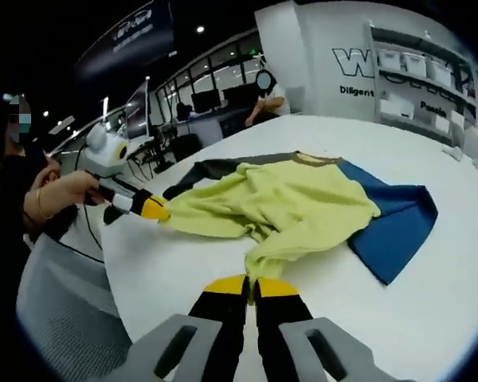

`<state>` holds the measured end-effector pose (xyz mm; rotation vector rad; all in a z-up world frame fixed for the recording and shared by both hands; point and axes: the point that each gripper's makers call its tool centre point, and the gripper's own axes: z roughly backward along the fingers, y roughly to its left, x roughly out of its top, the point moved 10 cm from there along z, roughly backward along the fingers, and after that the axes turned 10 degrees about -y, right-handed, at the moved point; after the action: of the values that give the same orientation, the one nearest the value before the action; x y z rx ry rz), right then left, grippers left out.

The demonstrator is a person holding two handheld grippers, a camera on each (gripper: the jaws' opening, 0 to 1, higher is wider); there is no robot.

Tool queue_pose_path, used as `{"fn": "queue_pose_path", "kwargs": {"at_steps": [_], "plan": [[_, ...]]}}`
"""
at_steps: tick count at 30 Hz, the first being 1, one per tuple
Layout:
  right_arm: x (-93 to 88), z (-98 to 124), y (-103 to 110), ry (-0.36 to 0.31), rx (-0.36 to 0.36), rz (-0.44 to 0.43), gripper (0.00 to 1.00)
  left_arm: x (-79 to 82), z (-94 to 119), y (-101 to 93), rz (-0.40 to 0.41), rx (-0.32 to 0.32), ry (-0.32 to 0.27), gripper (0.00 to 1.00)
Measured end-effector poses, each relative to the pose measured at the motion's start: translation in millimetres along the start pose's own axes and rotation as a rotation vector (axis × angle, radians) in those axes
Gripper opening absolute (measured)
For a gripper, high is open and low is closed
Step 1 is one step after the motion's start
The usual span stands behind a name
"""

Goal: Fold the garment on the visible template until the final outline fits inside the template.

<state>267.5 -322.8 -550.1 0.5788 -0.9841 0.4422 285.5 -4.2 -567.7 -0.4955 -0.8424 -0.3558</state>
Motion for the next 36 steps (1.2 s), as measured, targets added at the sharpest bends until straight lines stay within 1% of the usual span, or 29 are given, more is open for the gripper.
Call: {"fn": "queue_pose_path", "kwargs": {"at_steps": [1, 3, 4, 6, 7, 10, 15, 17, 19, 20, 22, 23, 24, 25, 27, 28, 32, 34, 36], "plan": [[0.3, 2, 0, 0.007, -0.001, -0.030, 0.00, -1.4, 4, -0.4, -0.005, 0.000, 0.018, 0.00], [1.8, 8, -2, 0.006, -0.010, -0.087, 0.00, -3.9, 11, -1.2, -0.023, -0.014, 0.035, 0.00], [2.3, 10, -3, 0.007, -0.011, -0.101, 0.00, -4.8, 13, -1.3, -0.025, -0.016, 0.038, 0.00], [3.1, 16, -4, 0.014, -0.019, -0.093, 0.00, -7.1, 19, -0.8, -0.027, -0.023, 0.048, 0.00], [2.5, 19, -5, 0.033, -0.025, -0.076, 0.00, -8.6, 23, -0.4, -0.025, -0.030, 0.057, 0.00], [1.1, 25, -7, 0.064, -0.044, -0.040, 0.00, -12.0, 30, 1.0, -0.021, -0.043, 0.068, 0.00], [-3.0, 33, -10, 0.123, -0.067, -0.050, 0.00, -17.2, 40, 7.6, -0.010, -0.046, 0.093, 0.00], [-6.7, 38, -11, 0.176, -0.091, -0.061, 0.00, -18.4, 43, 11.8, -0.018, -0.041, 0.099, 0.00], [-8.1, 40, -11, 0.185, -0.091, -0.046, 0.00, -20.0, 46, 16.6, -0.021, -0.029, 0.113, 0.00], [-10.2, 42, -12, 0.210, -0.100, -0.050, 0.00, -20.3, 47, 17.3, -0.022, -0.028, 0.114, 0.00], [-13.3, 43, -13, 0.232, -0.102, -0.044, 0.00, -22.8, 50, 22.4, -0.024, -0.023, 0.127, 0.00], [-15.9, 45, -14, 0.256, -0.110, -0.053, 0.00, -24.4, 51, 23.5, -0.024, -0.025, 0.139, 0.00], [-19.2, 45, -14, 0.277, -0.102, -0.055, 0.00, -25.4, 52, 23.0, -0.026, -0.026, 0.144, 0.00], [-21.0, 45, -15, 0.282, -0.099, -0.056, 0.00, -27.2, 54, 22.4, -0.034, -0.039, 0.157, 0.00], [-27.4, 46, -15, 0.326, -0.093, -0.073, 0.00, -29.5, 55, 21.9, -0.041, -0.048, 0.167, 0.00], [-30.9, 45, -16, 0.324, -0.095, -0.078, 0.00, -31.9, 55, 22.6, -0.045, -0.051, 0.175, 0.00], [-42.9, 44, -20, 0.371, -0.130, -0.141, 0.00, -39.8, 53, 23.1, -0.043, -0.043, 0.211, 0.00], [-47.0, 44, -22, 0.381, -0.133, -0.124, 0.00, -42.0, 53, 23.5, -0.052, -0.034, 0.220, 0.00], [-49.5, 46, -23, 0.386, -0.139, -0.132, 0.00, -43.9, 54, 23.8, -0.052, -0.026, 0.225, 0.00]]}}
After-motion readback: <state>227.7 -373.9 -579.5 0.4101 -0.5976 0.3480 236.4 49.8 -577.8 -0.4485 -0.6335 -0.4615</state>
